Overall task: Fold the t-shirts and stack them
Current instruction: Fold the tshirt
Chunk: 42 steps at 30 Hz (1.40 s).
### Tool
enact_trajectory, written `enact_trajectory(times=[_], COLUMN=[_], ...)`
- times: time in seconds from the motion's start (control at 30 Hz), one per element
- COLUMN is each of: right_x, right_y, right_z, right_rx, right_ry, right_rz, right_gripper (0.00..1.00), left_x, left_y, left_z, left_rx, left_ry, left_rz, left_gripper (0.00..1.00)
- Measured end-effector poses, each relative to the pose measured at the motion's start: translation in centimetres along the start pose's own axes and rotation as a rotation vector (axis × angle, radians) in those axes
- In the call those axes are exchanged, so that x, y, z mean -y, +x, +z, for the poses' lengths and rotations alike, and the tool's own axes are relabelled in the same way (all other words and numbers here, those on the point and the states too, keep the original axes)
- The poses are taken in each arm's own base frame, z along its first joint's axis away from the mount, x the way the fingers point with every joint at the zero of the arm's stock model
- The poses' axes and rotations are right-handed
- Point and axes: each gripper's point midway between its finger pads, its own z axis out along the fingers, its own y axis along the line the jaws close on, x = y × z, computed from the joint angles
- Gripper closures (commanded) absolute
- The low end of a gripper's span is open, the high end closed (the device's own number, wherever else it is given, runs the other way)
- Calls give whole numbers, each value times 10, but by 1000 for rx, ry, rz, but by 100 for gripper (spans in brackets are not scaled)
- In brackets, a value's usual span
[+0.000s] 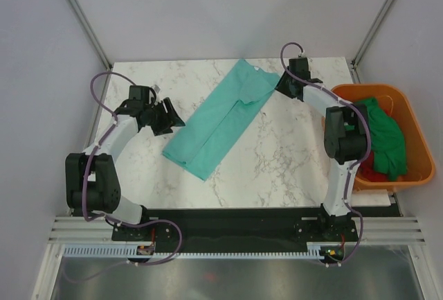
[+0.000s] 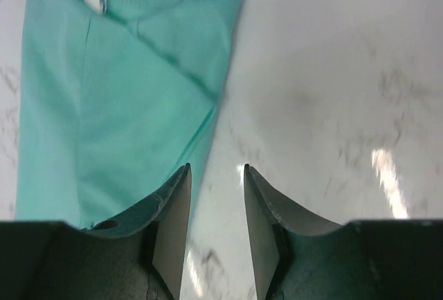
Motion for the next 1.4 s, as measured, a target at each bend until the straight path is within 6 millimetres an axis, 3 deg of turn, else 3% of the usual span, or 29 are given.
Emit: enact_trajectory(times=[0.13,0.33,0.4,0.5,0.7,0.87,1.3,1.4], right_x=[-35,-101,-108,-113,-135,-142,-150,-147], right_y=[54,196,242,285,330,352,378,381], right_z=[-61,-148,-170,-191,-225,-230,-231,-232], right_rx=[-63,-238,-299,-339,-348,-349,-352,-349], right_ry=[-44,-147,-157,-145,-180,-173,-156,-144], right_rz=[62,55,43,36,31,36,37,28], right_gripper=[55,55,55,55,55,55,55,59], left_x=[-13,-40,-49,-53,-54,-53,-52,-52], left_y=[-16,-33,-38,-39,-40,-39,-39,-39], left_z=[-4,-11,-14,-15,-15,-14,-14,-14], left_rx=[36,95,115,123,124,118,116,117], left_ry=[-19,-90,-123,-136,-135,-130,-122,-120], left_rz=[-33,-82,-93,-102,-103,-105,-106,-105], left_gripper=[33,31,31,31,31,31,32,32])
